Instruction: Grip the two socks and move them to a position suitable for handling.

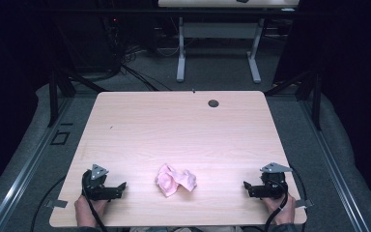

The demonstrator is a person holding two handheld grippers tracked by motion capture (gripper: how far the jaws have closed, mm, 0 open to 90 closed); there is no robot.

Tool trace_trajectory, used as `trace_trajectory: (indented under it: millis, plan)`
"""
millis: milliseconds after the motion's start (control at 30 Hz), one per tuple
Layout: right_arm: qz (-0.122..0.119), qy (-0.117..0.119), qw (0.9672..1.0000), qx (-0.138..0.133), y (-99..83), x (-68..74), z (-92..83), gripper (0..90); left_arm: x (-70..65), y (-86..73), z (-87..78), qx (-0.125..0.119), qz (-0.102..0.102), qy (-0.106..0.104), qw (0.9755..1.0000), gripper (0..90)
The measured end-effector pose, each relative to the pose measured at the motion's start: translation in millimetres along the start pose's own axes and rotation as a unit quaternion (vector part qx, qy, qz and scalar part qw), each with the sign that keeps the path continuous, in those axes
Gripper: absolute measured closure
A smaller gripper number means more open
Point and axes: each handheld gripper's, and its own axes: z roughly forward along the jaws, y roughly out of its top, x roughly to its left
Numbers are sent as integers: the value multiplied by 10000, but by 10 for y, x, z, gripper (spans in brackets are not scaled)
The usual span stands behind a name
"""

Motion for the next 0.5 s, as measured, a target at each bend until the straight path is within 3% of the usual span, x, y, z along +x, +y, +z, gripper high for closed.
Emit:
trace_trajectory:
  millis: [133,267,500]
  plan:
    - [47,-4,9999,-95,20,26,-94,30,1,0,-1,9,12,-1,10000,2]
    - [82,184,9996,-212,118,67,-232,23,1,0,-1,7,12,0,10000,2]
    - [-224,397,9989,-91,323,252,-268,23,-1,-1,-1,7,6,-4,10000,2]
